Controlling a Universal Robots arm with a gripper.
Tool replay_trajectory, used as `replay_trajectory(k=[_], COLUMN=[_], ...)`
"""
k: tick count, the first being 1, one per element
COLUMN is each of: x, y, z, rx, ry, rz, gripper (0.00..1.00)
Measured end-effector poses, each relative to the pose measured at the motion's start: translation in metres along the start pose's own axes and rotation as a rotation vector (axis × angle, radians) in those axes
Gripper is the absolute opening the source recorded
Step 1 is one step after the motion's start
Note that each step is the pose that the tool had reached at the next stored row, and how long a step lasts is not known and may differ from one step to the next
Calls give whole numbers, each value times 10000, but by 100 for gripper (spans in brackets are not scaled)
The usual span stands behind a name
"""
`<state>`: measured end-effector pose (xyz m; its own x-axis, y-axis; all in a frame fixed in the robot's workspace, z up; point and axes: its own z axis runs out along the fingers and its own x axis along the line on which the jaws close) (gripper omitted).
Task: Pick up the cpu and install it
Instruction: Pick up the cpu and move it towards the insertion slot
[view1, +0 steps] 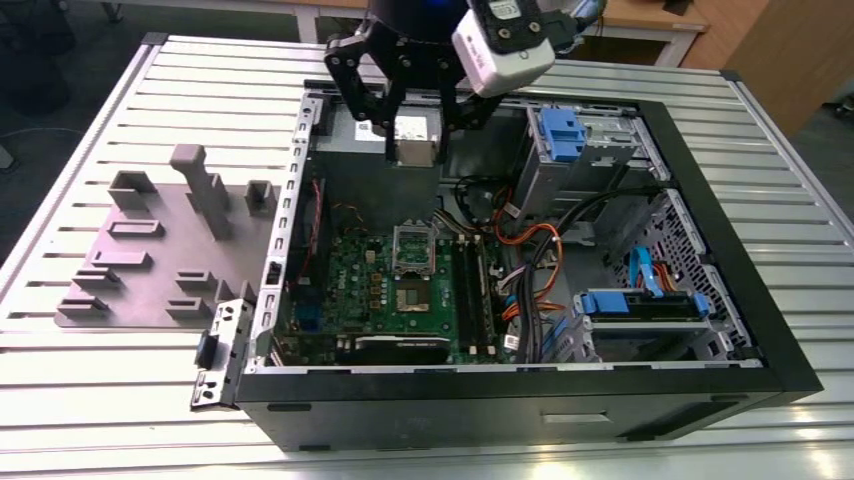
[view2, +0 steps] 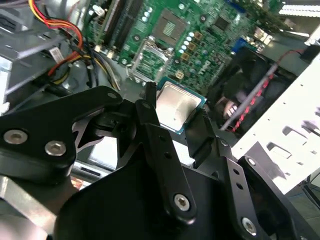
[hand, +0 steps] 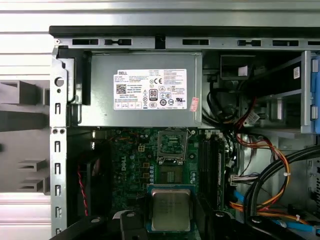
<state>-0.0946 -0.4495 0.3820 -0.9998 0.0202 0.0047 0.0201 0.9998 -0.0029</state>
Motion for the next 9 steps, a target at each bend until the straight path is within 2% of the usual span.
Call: replay_trajectory(k=[5, 9], x=[-144, -166], y=[3, 3], z=[4, 5], rx=[0, 0], ry=[0, 0], rz=[1, 1], gripper=[47, 47])
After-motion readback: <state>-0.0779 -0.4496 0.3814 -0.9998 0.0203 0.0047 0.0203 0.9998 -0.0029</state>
